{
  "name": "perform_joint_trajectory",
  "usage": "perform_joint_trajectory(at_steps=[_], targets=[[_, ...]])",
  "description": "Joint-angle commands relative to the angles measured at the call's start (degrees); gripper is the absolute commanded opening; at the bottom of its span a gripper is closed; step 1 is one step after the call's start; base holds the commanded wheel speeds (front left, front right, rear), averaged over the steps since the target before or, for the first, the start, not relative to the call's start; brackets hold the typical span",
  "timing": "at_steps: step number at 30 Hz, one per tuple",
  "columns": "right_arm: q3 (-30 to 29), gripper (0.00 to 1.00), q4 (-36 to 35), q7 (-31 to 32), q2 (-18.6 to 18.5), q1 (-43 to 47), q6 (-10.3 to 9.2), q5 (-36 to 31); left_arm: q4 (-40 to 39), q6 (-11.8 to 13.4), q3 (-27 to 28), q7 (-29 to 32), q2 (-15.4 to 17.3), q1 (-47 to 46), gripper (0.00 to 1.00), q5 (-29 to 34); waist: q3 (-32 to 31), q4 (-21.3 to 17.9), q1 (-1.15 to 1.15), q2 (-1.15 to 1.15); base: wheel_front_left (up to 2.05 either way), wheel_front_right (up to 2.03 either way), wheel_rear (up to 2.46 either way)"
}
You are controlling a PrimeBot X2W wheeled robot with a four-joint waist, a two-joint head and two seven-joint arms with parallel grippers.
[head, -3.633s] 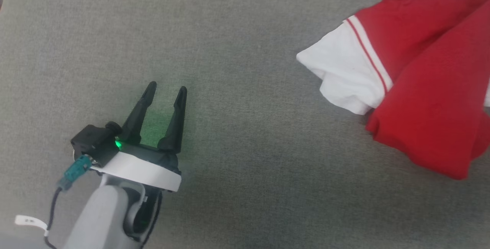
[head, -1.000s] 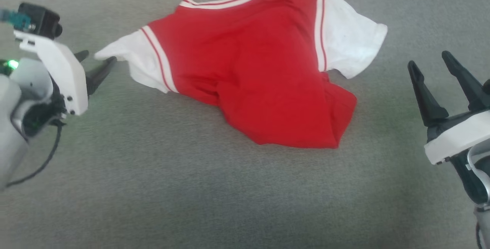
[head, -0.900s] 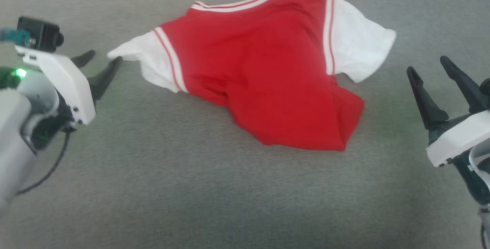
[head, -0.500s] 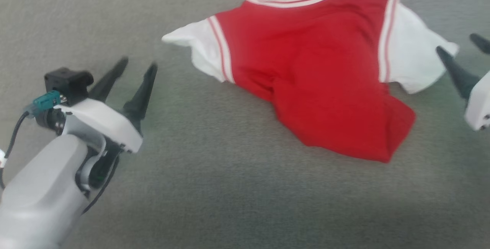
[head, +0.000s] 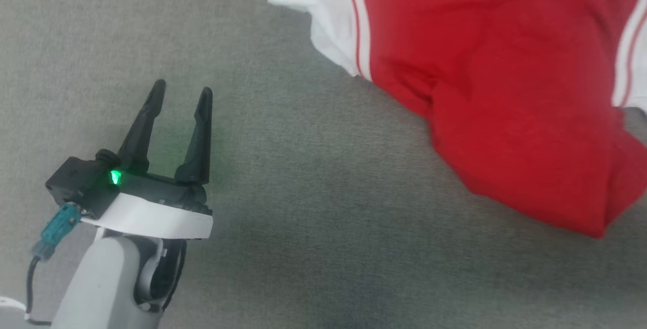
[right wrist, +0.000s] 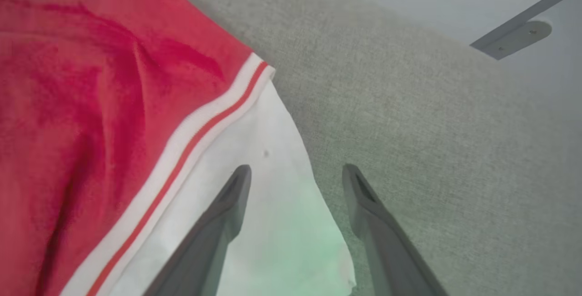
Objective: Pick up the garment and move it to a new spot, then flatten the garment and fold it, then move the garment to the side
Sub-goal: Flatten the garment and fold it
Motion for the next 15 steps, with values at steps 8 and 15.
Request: perform_joint_trajectory(at_steps=[8,15], targets=[[5.1,1.0,5.0,5.05,-0.24,-4.56,-0.01,1.85,-1.7,-3.89,5.1,-0.28,-4.97,0.62,1.0,5.33,3.82,2.49,0.0,0.0,0.0,0.0,0.0],[7.66,0.0,5.56,4.91,-0.13,-4.96,-0.02,3.37,-2.35,-4.43,0.71,-0.28,0.57,-5.35,1.0,4.91,3.81,0.8,0.0,0.0,0.0,0.0,0.0]])
